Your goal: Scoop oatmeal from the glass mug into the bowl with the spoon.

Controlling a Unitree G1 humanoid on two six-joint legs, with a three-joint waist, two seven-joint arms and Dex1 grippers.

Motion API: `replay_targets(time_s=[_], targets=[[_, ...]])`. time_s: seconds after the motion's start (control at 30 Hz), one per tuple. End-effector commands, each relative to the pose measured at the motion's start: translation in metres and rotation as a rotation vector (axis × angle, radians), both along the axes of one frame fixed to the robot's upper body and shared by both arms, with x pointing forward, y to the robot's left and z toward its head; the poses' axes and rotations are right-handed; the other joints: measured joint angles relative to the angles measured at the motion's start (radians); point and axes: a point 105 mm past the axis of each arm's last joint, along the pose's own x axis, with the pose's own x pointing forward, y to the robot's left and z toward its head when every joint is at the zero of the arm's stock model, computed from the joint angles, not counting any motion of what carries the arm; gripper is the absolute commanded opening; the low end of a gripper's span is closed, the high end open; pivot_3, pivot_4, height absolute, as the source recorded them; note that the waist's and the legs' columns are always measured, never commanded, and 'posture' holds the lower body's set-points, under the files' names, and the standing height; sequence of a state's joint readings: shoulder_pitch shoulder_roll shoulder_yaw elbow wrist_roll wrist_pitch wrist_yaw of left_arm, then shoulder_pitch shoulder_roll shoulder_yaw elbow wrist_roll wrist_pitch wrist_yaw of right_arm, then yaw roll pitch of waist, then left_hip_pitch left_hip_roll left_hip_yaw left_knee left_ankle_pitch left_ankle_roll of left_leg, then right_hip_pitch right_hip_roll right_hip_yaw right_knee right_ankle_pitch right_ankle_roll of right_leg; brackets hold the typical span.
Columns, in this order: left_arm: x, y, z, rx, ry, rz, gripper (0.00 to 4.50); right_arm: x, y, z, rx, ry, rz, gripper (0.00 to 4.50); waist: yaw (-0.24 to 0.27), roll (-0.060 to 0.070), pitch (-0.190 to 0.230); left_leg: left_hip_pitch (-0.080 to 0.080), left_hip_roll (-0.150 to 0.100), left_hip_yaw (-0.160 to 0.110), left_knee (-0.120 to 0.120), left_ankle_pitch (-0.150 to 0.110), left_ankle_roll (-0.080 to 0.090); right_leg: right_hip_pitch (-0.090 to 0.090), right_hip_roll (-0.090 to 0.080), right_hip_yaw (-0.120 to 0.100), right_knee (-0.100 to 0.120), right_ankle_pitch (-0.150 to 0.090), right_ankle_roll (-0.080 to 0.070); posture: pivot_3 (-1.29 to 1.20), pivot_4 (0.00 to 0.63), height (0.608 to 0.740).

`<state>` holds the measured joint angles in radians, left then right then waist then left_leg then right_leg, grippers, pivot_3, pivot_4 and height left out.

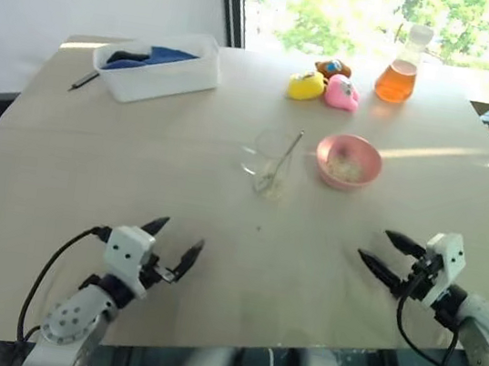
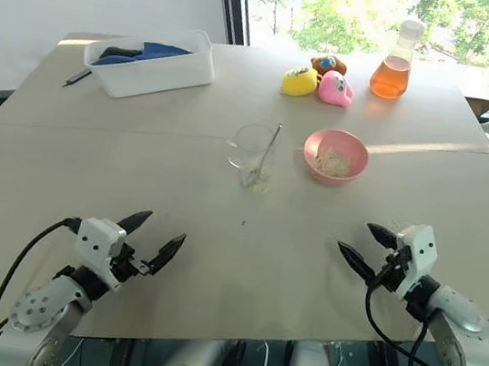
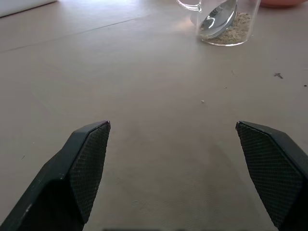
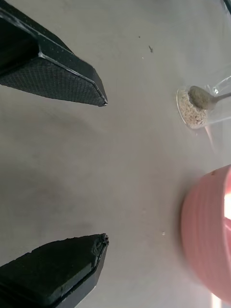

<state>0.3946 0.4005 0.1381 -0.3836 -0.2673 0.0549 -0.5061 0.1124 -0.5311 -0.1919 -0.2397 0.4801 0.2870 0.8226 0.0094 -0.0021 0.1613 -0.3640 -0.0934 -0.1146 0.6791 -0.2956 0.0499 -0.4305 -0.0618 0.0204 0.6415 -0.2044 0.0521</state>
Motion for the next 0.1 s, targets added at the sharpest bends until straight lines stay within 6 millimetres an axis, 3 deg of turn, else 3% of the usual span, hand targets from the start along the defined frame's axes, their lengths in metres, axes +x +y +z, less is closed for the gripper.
replay_targets(time_s=[0.03,0.1], targets=[[0.0009,-0.0012,0.0061,0.015,-0.020,-0.017,4.42,0.0000,-0.0046,0.0008,-0.027,-0.029,0.010,4.27,0.002,0.000,0.000,0.000,0.000,0.000,0.000,0.000,0.000,0.000,0.000,0.000,0.000,0.001,-0.001,0.00,0.150,0.740],[0.0023,0.0009,0.0061,0.030,-0.022,-0.005,4.42,0.0018,-0.0058,0.0000,-0.028,-0.030,0.010,4.27,0.003,0.000,0.000,0.000,0.000,0.000,0.000,0.000,0.000,0.000,0.000,0.001,0.000,0.002,-0.004,0.00,0.150,0.740]])
